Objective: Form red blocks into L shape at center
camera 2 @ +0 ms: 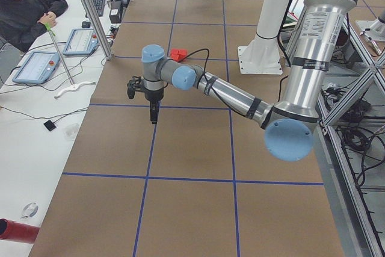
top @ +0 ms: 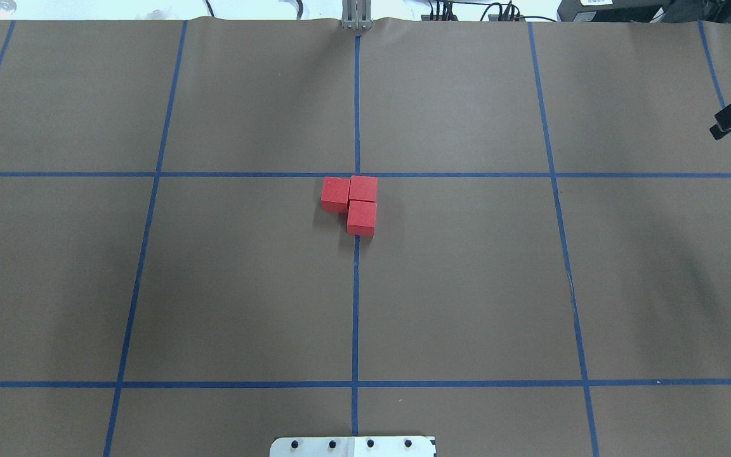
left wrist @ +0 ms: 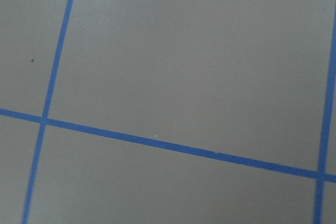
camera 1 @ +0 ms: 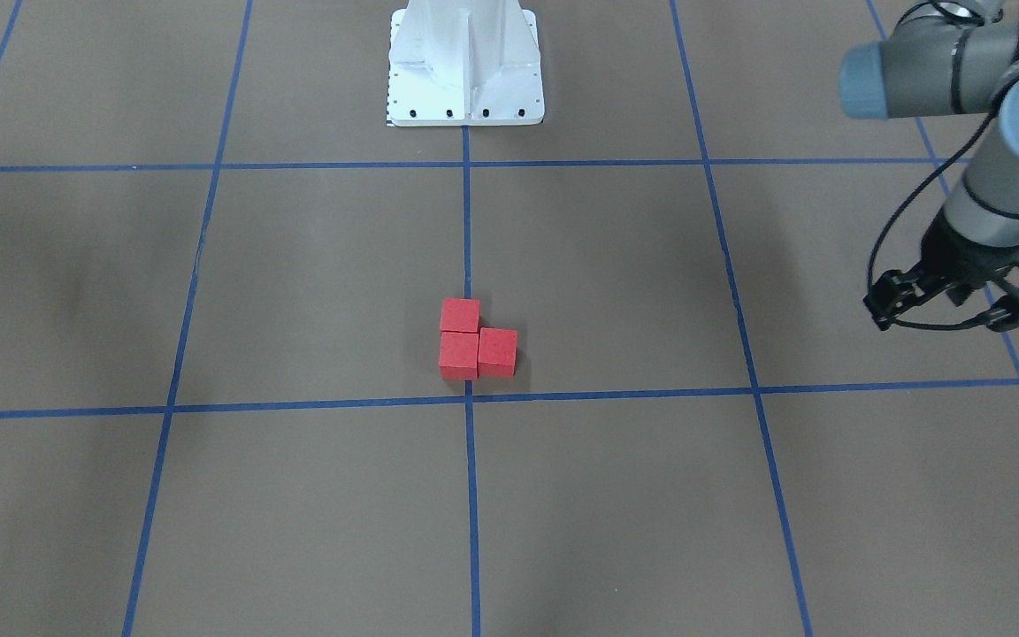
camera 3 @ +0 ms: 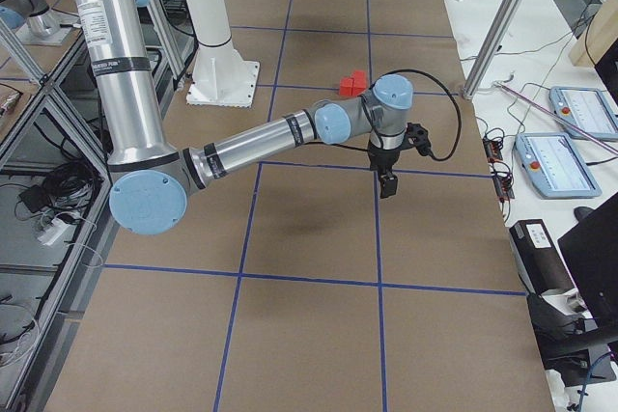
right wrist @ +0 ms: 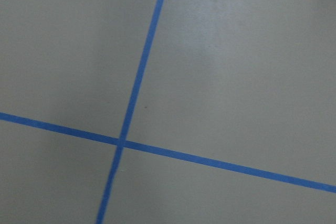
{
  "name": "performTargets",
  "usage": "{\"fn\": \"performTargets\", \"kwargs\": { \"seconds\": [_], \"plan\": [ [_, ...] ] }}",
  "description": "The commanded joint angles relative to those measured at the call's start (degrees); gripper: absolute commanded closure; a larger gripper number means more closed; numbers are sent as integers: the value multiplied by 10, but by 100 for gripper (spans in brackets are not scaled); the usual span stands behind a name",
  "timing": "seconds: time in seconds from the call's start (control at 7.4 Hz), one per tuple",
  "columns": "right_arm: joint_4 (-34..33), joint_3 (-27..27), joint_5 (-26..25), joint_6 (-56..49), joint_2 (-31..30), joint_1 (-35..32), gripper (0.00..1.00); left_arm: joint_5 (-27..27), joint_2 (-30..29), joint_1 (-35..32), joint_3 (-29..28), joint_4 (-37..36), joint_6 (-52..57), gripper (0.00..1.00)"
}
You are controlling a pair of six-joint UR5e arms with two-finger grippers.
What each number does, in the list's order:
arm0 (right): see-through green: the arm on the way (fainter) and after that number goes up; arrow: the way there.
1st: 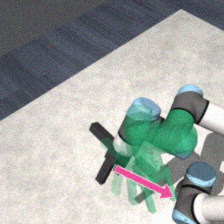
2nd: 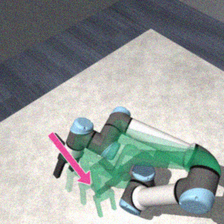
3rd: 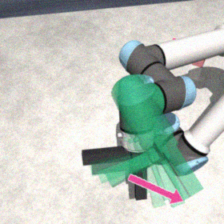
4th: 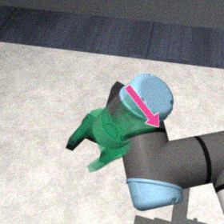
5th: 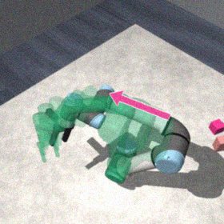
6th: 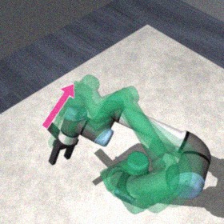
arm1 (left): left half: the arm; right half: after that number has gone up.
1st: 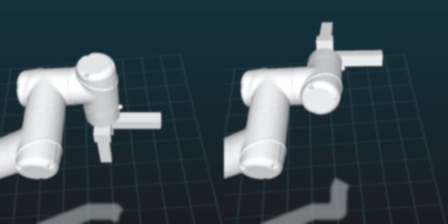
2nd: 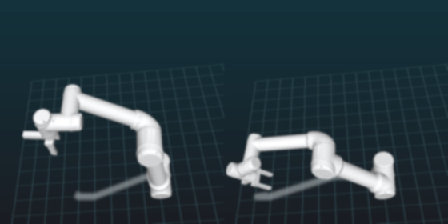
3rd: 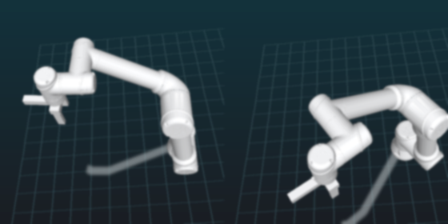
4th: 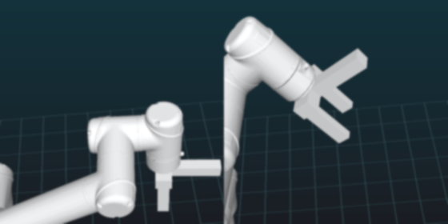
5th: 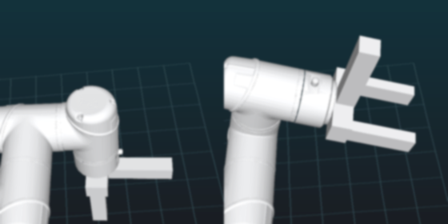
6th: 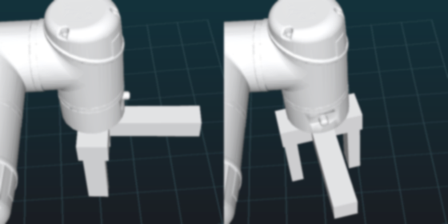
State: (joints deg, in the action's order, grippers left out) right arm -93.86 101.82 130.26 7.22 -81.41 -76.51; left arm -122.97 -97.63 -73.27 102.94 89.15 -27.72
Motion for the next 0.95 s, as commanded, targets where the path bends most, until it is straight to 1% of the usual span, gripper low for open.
{"fn": "performTargets", "kwargs": {
  "seconds": [0.0, 0.14, 0.27, 0.41, 0.54, 0.68, 0.81],
  "plan": [
    [1, 1, 39, -23, -36, -49, 1, -59, 48, -128, -73, 32, 235, 0],
    [1, -5, 39, -28, -42, -70, 1, -70, 47, -151, -103, 33, 267, 0],
    [2, -7, 38, -35, -79, -80, 1, -72, 52, -159, -104, 38, 270, 0],
    [2, -12, 40, -34, -102, -81, 1, -56, 71, -160, -103, 47, 276, 0],
    [13, -7, 42, -35, -132, -81, 1, -59, 89, -157, -103, 80, 269, 0],
    [69, -13, 42, -36, -159, -81, 1, -78, 94, -158, -87, 75, 267, 0],
    [93, -17, 45, -35, -164, -83, 1, -121, 99, -159, -85, 74, 266, 0]
  ]
}}
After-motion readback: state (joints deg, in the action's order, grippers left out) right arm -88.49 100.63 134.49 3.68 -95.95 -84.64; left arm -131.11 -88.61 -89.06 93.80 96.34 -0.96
